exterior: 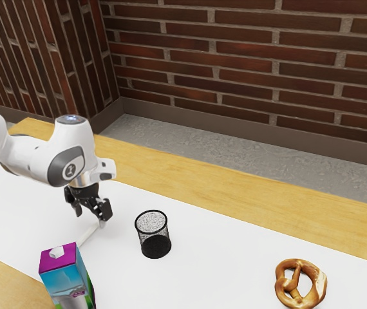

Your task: Put the marker into the pen holder.

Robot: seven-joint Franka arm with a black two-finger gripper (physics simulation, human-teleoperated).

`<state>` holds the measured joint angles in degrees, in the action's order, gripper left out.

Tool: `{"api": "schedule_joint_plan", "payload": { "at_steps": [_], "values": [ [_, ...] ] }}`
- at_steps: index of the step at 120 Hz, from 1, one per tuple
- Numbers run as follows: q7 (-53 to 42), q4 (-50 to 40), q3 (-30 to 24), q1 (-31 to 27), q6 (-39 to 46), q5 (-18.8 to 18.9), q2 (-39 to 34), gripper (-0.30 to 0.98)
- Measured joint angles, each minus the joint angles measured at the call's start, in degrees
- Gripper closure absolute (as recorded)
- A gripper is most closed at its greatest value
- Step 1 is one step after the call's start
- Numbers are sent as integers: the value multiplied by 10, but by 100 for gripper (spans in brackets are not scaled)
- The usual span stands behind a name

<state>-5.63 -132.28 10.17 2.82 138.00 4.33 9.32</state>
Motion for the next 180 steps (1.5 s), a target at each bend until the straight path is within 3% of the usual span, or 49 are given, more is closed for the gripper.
{"api": "schedule_joint_plan", "payload": {
  "at_steps": [59, 119, 155, 180],
  "values": [
    [-9, -26, 0, -1, 82, 2, 24, 2],
    [-13, -26, 0, 0, 102, 1, 27, 60],
    [-8, -25, 0, 0, 116, 6, 17, 75],
    [0, -34, -19, 1, 194, 8, -51, 78]
  ]
}}
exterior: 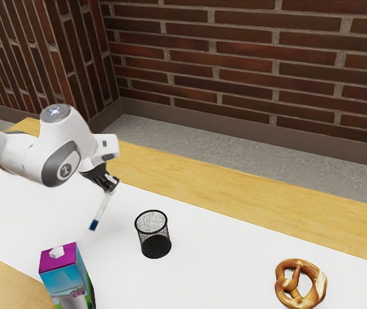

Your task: Put the marker into the pen holder.

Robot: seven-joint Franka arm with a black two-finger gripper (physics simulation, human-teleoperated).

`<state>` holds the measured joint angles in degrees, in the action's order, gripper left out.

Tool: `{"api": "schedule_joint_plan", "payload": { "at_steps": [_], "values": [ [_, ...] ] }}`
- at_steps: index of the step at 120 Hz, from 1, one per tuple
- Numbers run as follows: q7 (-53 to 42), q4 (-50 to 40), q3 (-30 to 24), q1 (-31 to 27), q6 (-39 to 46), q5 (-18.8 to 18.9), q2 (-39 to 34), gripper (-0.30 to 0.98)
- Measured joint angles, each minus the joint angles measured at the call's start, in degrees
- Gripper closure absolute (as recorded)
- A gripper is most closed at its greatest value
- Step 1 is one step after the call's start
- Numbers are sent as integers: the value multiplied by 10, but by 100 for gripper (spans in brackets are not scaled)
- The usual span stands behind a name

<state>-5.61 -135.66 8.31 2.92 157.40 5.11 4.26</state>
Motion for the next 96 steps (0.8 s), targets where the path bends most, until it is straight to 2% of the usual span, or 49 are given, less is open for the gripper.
{"api": "schedule_joint_plan", "payload": {
  "at_steps": [9, 20, 45, 64, 96],
  "values": [
    [1, -18, -5, 5, 25, -1, -46, 79],
    [2, -25, -53, -23, 47, -2, -86, 79],
    [0, -22, -129, -1, 76, -9, -118, 79],
    [-2, -62, -173, -2, 87, -18, -167, 79],
    [-5, -100, -199, -2, 96, -36, -166, 77]
  ]
}}
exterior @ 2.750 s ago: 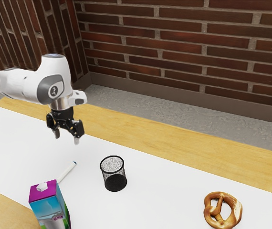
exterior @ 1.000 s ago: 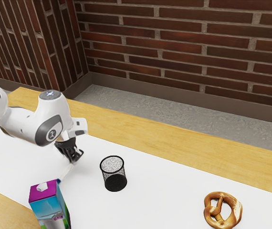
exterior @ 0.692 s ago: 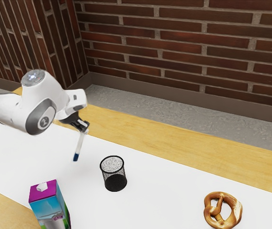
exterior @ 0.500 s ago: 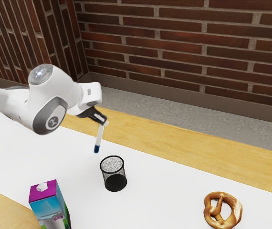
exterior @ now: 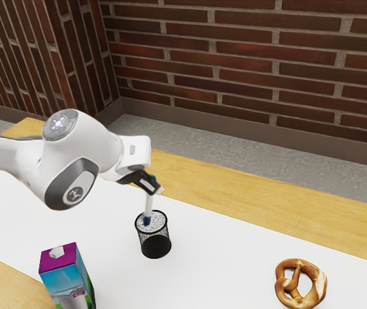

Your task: Put the marker into the pen holder.

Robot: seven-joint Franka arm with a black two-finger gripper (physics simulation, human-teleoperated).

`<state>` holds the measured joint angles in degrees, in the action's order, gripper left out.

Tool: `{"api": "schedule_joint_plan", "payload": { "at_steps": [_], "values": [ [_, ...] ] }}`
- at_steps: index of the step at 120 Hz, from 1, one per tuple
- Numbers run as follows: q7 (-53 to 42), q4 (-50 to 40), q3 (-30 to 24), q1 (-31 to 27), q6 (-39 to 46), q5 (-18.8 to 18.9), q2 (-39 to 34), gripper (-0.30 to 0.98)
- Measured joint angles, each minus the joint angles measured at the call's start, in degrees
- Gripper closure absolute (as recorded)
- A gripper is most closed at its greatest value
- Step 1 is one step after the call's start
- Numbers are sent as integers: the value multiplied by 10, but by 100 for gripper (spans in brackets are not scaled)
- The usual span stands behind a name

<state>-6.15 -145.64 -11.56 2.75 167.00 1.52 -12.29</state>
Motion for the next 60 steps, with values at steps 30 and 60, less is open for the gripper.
{"api": "schedule_joint_plan", "payload": {
  "at_steps": [30, 60],
  "values": [
    [-3, 3, -2, 1, 7, -4, 42, 44],
    [-4, 246, 42, 2, -197, -4, 109, 13]
  ]
}}
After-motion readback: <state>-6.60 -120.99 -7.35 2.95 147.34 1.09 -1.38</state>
